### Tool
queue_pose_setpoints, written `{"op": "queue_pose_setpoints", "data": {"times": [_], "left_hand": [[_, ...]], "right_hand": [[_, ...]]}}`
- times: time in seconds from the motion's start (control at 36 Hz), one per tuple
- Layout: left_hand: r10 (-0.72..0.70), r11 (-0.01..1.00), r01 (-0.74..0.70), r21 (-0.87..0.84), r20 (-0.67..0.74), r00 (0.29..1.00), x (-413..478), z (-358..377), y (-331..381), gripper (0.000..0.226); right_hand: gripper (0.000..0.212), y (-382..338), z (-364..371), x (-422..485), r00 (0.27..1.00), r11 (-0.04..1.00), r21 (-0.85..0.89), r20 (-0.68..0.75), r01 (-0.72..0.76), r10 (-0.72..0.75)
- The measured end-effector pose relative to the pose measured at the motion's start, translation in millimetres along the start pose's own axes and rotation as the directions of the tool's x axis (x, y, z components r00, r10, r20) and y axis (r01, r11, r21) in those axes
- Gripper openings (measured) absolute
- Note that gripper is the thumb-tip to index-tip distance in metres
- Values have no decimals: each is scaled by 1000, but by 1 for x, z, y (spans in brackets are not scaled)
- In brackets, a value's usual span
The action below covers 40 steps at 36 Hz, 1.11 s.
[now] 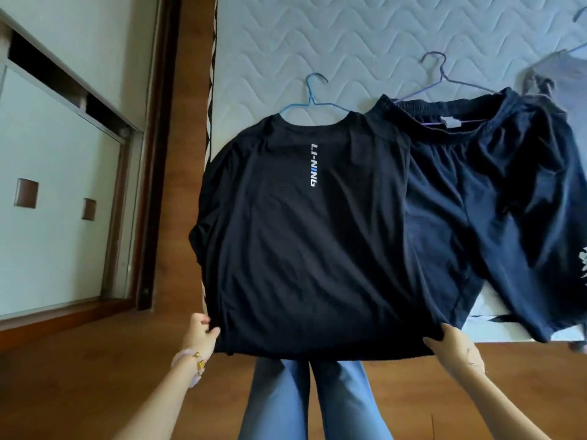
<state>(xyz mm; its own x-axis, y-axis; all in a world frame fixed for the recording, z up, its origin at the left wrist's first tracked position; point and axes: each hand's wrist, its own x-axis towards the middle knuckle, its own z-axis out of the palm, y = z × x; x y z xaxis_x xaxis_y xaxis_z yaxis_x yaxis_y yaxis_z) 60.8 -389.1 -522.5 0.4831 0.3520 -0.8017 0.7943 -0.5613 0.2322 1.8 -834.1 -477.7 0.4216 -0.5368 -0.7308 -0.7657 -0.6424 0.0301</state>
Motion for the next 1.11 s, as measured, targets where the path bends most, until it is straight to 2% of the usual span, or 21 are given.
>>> {"op": "queue_pose_setpoints", "data": {"times": [0.06, 0.14, 0.19, 0.25, 0.36, 0.47, 0.58, 0.64, 0.72, 0.81, 0.92, 1.03, 1.11], "left_hand": [[-32, 999, 30, 29, 69, 997, 7, 0, 2, 25], [-55, 998, 55, -3, 26, 998, 8, -7, 21, 33], [-46, 999, 46, -12, -16, 999, 6, -14, 35, 37], [-31, 999, 29, -34, -43, 999, 6, -20, 47, 36], [-22, 990, 9, -144, -90, 996, 16, -36, 65, 33], [-58, 951, 34, -307, -71, 996, 41, -53, 72, 30], [-83, 887, 42, -461, -71, 994, 61, -69, 89, 30], [-58, 859, 26, -510, -46, 997, 73, -77, 100, 34], [57, 860, -51, -507, -3, 998, 90, -89, 116, 38], [131, 852, -61, -520, 98, 987, 105, -97, 131, 43], [146, 794, 35, -607, 245, 958, 126, -97, 147, 51], [62, 715, 208, -667, 357, 932, 143, -91, 146, 56], [93, 740, 172, -651, 352, 931, 157, -86, 140, 49]], "right_hand": [[9, -1, -3, 5, 998, 999, -36, -57, -34, 32], [20, -16, -19, 5, 979, 995, 98, -197, -36, 55], [27, -35, -33, 3, 961, 984, 168, -276, 49, -1], [22, -59, -45, 4, 944, 969, 174, -307, 176, -117], [20, -120, -59, 10, 903, 899, 185, -256, 396, -345], [21, -193, -69, 16, 866, 833, 236, -139, 501, -481], [23, -263, -70, 31, 803, 784, 194, -43, 590, -594], [25, -297, -71, 40, 775, 762, 161, -26, 627, -632], [29, -343, -74, 55, 743, 738, 105, -20, 667, -669], [36, -387, -75, 72, 669, 671, -31, -53, 741, -742], [40, -442, -75, 89, 540, 544, -198, -78, 816, -838], [41, -486, -68, 97, 385, 365, -295, 11, 883, -923], [37, -508, -60, 101, 328, 272, -384, 86, 882, -941]]}}
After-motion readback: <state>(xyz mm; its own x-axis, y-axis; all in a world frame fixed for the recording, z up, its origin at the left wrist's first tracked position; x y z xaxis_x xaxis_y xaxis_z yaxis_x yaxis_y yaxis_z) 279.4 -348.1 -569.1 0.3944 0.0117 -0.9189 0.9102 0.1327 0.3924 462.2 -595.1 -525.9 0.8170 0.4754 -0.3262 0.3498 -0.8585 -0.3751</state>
